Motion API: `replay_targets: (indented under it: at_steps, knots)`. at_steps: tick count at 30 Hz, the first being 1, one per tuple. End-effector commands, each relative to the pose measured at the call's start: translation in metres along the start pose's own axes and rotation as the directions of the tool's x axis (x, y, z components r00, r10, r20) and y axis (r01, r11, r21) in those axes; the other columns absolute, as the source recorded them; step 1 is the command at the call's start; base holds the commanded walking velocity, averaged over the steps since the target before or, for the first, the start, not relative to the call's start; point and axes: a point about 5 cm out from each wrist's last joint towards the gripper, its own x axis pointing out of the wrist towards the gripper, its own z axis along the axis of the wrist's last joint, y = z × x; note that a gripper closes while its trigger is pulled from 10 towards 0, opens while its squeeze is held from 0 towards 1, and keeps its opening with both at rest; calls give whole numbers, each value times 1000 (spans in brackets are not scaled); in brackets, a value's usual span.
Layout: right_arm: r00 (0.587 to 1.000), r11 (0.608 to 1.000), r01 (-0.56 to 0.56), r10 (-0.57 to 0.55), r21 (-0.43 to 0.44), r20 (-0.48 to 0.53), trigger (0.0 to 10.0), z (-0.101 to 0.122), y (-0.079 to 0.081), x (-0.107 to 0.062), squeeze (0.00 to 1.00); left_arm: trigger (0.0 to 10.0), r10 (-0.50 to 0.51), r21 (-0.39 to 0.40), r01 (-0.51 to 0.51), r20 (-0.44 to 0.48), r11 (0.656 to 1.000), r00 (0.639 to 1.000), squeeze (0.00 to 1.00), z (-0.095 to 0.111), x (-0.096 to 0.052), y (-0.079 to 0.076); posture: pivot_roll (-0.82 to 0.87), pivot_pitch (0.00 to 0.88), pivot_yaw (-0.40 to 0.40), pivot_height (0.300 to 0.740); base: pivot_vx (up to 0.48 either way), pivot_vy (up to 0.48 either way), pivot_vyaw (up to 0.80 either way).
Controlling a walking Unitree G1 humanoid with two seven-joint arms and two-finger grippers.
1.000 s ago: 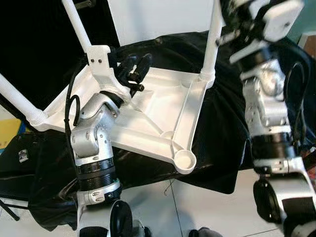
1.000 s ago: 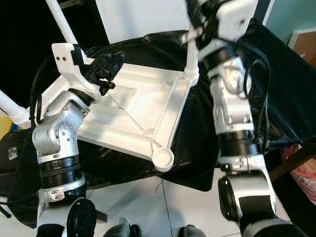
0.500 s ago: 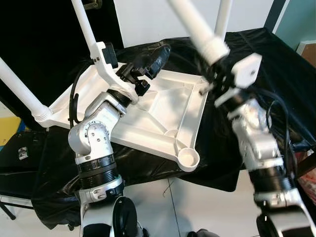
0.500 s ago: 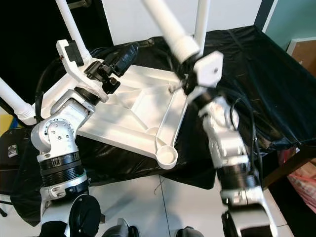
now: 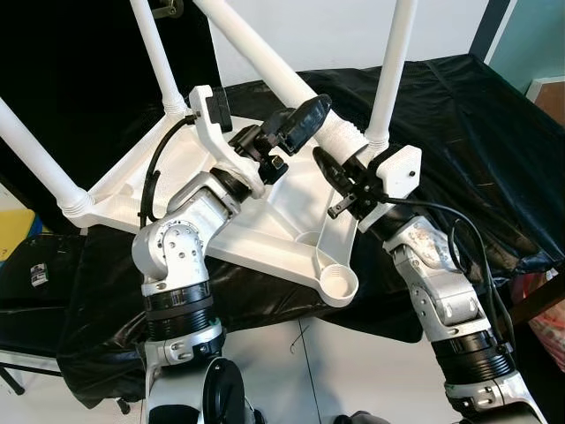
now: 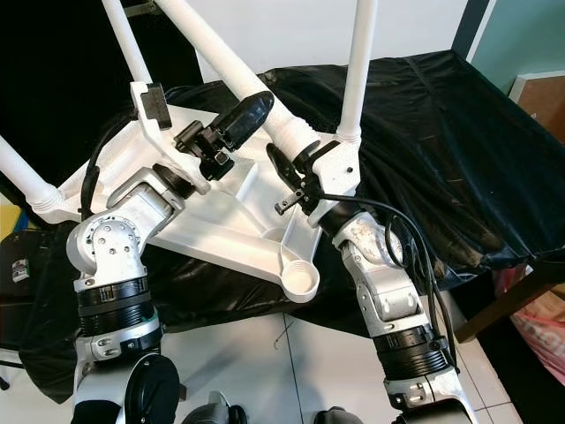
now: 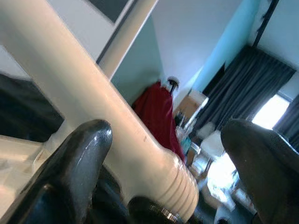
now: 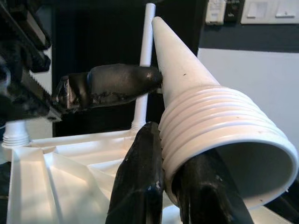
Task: Building children table
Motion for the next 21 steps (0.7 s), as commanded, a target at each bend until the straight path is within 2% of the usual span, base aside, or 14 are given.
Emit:
replay_targets:
  at_steps: [1,5,9,11,16,17,21]
  knots:
    - [999,999,-41,41,5,36,10000,8,9,2,0,10000,-68,-22,67,-56,998,996,0,-10,3,-1,-15,73,30,740,0,0,0]
    - [997,998,-69,68,3,24,10000,8,13,0,0,10000,-61,-58,57,-69,997,996,0,-10,4,0,-19,77,27,740,0,0,0]
    - [996,996,-93,93,-15,6,10000,6,16,-3,0,10000,0,-61,-5,-86,998,996,0,-11,7,10,-37,75,22,740,0,0,0]
    - [994,993,-112,112,-24,-12,10000,5,17,-7,0,10000,64,-61,-69,-77,996,995,0,-9,9,21,-46,74,24,740,0,0,0]
    - [992,992,-126,126,-29,-27,10000,3,19,-10,0,10000,119,-61,-124,-78,990,990,0,-5,10,31,-52,69,33,740,0,0,0]
    - [991,991,-129,128,-35,-34,10000,2,18,-11,0,10000,155,-36,-159,-92,987,984,0,-5,10,36,-56,70,40,740,0,0,0]
    - [991,991,-127,125,-46,-44,10000,2,17,-13,0,10000,195,-18,-198,-121,980,973,0,-7,9,43,-58,70,49,740,0,0,0]
